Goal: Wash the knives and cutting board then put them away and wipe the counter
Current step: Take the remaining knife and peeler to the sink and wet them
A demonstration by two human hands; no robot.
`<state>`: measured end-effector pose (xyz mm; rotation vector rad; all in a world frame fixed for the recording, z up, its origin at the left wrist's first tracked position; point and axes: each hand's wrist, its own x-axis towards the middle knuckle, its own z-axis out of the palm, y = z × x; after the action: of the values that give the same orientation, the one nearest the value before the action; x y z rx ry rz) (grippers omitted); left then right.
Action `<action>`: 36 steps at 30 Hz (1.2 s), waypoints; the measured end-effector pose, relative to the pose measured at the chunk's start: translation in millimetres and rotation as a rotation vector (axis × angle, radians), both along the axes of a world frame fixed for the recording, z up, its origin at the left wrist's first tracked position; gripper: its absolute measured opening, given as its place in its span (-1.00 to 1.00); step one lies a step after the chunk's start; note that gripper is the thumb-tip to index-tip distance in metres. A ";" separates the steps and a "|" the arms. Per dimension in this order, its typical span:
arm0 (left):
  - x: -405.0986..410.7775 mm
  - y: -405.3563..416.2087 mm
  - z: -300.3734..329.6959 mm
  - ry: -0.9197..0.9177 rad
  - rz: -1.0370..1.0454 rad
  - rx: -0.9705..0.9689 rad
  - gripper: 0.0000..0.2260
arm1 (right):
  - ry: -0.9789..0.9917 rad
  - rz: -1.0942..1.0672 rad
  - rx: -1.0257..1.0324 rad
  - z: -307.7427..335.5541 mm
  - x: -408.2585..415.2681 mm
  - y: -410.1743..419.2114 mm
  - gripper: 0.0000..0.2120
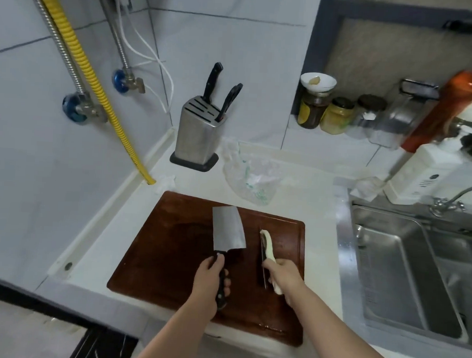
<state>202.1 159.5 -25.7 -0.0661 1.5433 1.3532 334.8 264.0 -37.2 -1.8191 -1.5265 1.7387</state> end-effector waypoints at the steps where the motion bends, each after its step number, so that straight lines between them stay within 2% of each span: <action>1: 3.1 0.2 1.5 0.005 -0.013 0.004 -0.90 | 0.072 -0.037 -0.041 -0.5 7.5 1.1 -0.86; 5: 25.8 7.5 9.7 0.034 -0.072 0.027 -0.96 | 0.305 -0.167 -0.181 2.2 40.3 8.7 -0.89; 9: 58.7 24.6 18.6 0.063 -0.148 0.047 -0.86 | 0.459 -0.296 -0.210 11.2 84.5 19.3 -0.89; 14: 120.1 51.6 24.7 0.129 -0.262 0.064 -0.86 | 0.448 -0.392 -0.080 16.1 165.8 32.8 -0.93; 19: 206.5 74.5 24.6 0.186 -0.335 0.073 -0.81 | 0.532 -0.546 -0.098 19.9 265.1 43.4 -0.91; 27: 358.3 105.2 22.3 0.121 -0.442 0.048 -0.74 | 0.608 -0.654 -0.057 14.2 427.3 61.4 -0.95; 36: 473.3 141.0 28.0 0.091 -0.573 0.033 -0.78 | 0.530 -0.693 -0.014 14.6 529.1 81.7 -0.87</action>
<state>675.4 300.4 2.4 0.4334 1.4634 0.9301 863.9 345.7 -22.6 -1.4578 -0.5823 1.6603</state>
